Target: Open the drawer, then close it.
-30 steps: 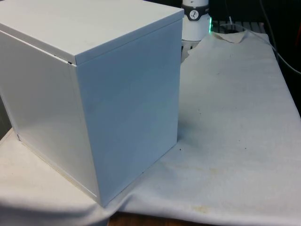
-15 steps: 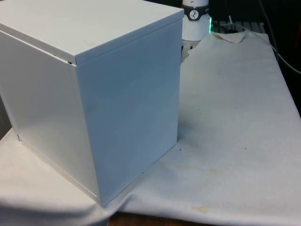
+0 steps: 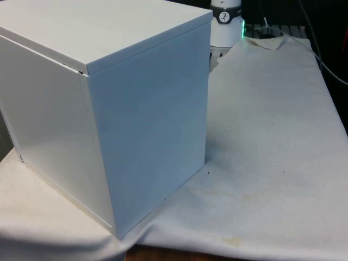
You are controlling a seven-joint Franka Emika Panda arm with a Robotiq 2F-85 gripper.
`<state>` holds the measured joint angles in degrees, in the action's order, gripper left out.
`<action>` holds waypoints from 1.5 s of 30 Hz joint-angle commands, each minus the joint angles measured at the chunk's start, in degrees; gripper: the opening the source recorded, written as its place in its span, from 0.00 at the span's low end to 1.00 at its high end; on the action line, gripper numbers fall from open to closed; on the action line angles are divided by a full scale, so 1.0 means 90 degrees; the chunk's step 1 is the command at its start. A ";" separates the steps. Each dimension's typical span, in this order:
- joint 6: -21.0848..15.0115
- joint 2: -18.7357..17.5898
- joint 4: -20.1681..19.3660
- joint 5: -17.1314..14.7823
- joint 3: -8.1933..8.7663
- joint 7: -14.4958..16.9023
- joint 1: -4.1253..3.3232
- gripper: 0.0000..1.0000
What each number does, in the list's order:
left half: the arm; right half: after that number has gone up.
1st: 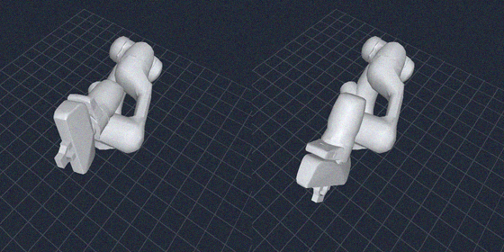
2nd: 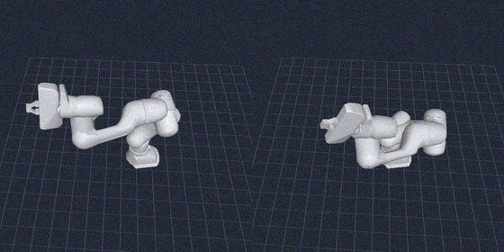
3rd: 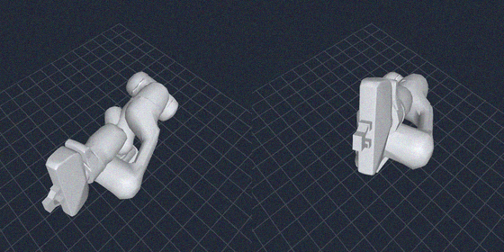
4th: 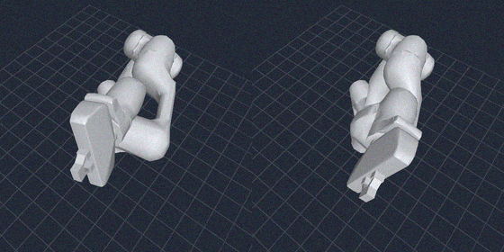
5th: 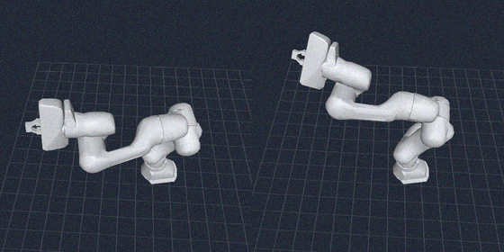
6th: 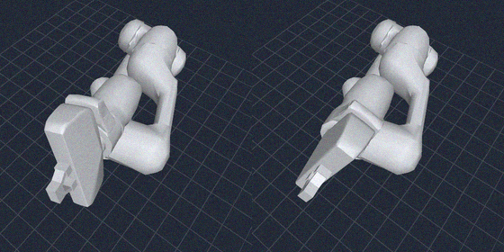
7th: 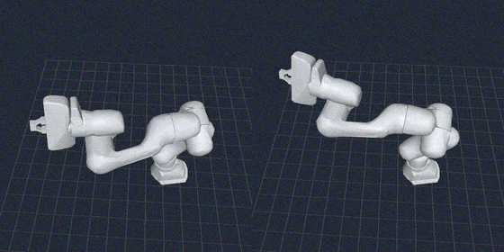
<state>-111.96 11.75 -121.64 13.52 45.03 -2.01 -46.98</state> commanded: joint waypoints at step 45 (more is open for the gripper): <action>-0.0420 0.1038 -0.1140 0.2114 -0.0388 -0.0497 0.0038 1.00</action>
<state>-115.28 20.51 -131.38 31.51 41.94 -6.02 -46.98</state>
